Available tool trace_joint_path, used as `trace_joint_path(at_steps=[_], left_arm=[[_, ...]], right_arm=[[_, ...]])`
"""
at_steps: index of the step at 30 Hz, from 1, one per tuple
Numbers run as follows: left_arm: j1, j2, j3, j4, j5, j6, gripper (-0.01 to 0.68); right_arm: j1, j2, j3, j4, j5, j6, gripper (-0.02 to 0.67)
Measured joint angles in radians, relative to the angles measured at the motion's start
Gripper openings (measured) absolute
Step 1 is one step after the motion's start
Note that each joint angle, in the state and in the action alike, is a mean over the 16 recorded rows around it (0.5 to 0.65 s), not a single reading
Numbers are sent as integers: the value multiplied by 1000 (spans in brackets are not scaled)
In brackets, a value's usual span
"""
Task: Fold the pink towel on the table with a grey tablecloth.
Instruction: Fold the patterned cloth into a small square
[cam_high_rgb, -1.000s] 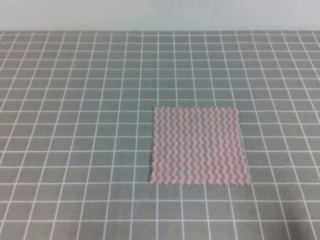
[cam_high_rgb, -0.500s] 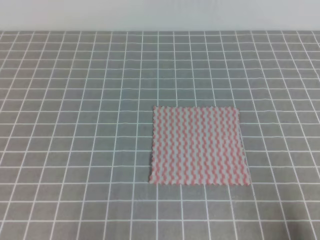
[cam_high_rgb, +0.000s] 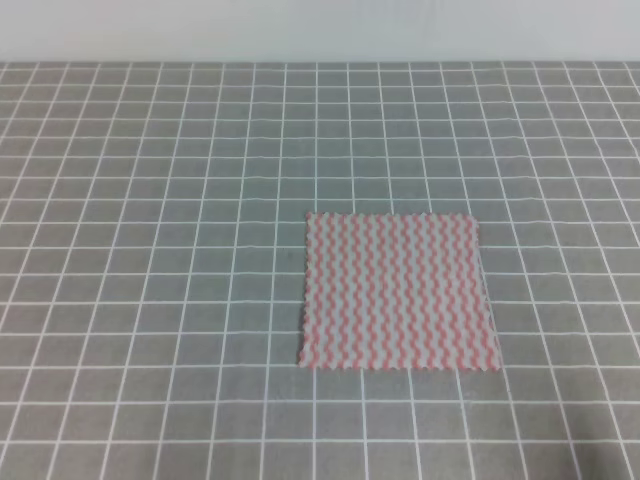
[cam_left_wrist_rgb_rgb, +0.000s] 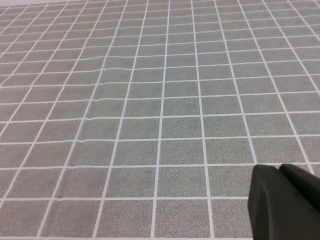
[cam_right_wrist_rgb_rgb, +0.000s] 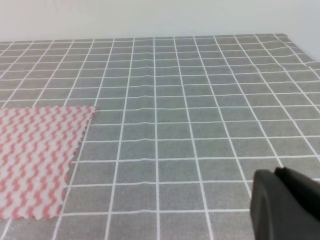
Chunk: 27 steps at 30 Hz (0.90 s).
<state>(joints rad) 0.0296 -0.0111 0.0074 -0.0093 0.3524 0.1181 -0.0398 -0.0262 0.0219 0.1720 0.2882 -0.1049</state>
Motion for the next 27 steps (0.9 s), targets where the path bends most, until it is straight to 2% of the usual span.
trace_joint_path(at_steps=[27], left_arm=[[0,-2,1,0,0,0,-2]], right_arm=[[0,2,-2,-8,-7,-1,-17]])
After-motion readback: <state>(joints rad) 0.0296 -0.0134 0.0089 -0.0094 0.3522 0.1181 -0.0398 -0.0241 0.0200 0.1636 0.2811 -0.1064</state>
